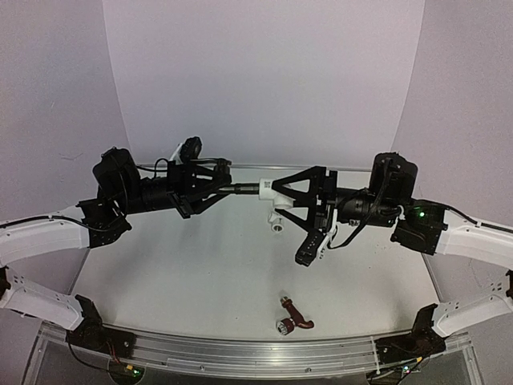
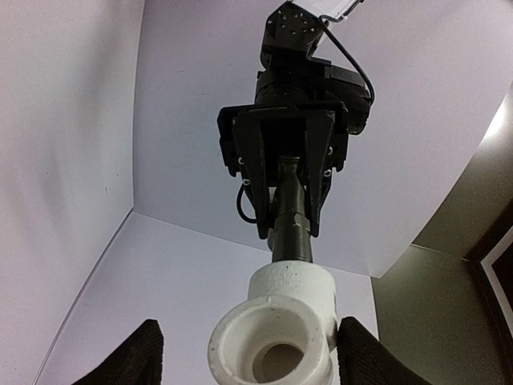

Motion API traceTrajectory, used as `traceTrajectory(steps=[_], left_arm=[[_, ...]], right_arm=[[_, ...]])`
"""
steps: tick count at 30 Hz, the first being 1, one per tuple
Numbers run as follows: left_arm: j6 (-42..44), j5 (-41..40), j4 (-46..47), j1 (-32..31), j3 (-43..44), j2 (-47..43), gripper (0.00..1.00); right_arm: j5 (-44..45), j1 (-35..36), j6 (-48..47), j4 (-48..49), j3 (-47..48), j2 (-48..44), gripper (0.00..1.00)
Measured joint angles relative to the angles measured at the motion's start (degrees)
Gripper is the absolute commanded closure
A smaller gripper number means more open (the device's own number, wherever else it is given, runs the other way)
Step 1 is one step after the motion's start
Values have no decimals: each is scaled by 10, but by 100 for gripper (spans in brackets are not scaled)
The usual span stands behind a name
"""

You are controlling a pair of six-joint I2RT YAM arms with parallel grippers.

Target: Install the water faucets

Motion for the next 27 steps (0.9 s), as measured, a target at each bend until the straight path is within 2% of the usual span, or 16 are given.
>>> traceTrajectory(steps=[16,20,24,27], left_arm=[[4,9,3,0,0,6,100],[30,9,-4,0,0,5,100],[69,8,-7,0,0,3,100],[97,8,-14,-1,0,-3,100]], right_arm=[[-2,11,32,35,2,8,65],[-2,12,83,16,15,8,80],[-3,12,151,-23,38,9,100],[-4,13,198,-47,52,10,100]])
